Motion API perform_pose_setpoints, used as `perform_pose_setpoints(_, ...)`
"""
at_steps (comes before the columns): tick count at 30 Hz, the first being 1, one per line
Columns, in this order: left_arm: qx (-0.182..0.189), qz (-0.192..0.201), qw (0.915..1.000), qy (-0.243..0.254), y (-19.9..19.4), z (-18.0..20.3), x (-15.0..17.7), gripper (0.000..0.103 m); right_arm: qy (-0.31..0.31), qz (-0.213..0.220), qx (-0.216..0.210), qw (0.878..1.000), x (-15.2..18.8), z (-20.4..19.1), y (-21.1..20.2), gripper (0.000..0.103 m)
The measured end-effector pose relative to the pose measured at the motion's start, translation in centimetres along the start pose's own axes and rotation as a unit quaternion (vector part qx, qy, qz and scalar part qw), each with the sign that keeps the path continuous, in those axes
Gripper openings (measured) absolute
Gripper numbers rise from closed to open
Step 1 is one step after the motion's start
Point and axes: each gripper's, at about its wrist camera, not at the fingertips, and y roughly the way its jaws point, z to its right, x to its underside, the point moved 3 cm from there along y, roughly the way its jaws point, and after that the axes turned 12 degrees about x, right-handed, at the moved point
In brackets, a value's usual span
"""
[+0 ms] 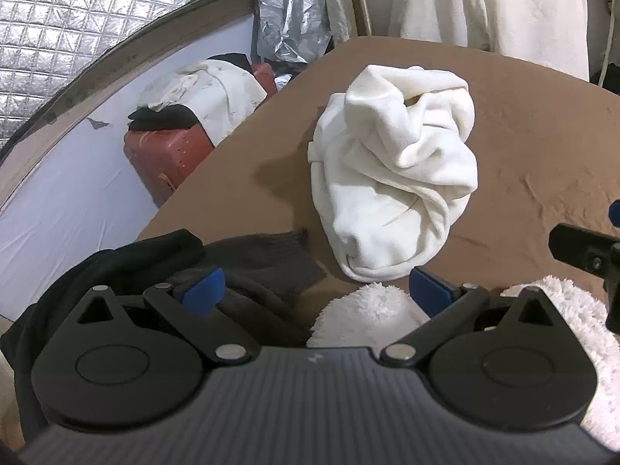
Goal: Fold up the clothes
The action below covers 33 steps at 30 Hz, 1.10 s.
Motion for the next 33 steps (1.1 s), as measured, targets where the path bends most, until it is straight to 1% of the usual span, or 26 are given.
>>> perform_pose_setpoints(4,0.005,-0.003,1.0000,0.005,0.28,0.22,-0.03,0.103,0.002,0.002,-0.004,1.000,0.03,0.03,-0.02,0.081)
perform_pose_setpoints(8,0.019,0.015,0.9997,0.004,-0.50,0.18,0.00,0.103,0.004,0.003,-0.007,1.000,0.06,0.06,-0.04,0.081)
perform_pose_setpoints(10,0.027,0.013,0.9995,0.003,-0.40,0.22,0.04,0.103,0.006,0.004,-0.009,1.000,0.08,0.08,-0.05,0.081)
perform_pose_setpoints(17,0.036,0.007,0.9993,-0.002,-0.15,0.04,-0.02,0.103,0.006,0.005,-0.009,1.000,-0.04,0.28,-0.18,0.081)
perform_pose_setpoints(21,0.031,0.001,0.9995,0.003,-0.02,0.22,0.27,0.103,0.005,0.005,-0.009,1.000,-0.11,0.40,-0.26,0.081)
perform_pose_setpoints(27,0.032,0.003,0.9995,0.003,-0.22,0.29,0.29,0.103,0.003,0.007,-0.009,1.000,-0.16,0.42,-0.24,0.081)
perform_pose_setpoints(31,0.032,0.003,0.9995,0.002,-0.24,0.28,0.29,0.103,-0.003,0.015,-0.027,1.000,-0.12,0.30,-0.53,0.080)
perform_pose_setpoints(33,0.032,0.003,0.9995,0.002,-0.24,0.31,0.24,0.103,-0.003,0.014,-0.028,1.000,-0.11,0.29,-0.44,0.080)
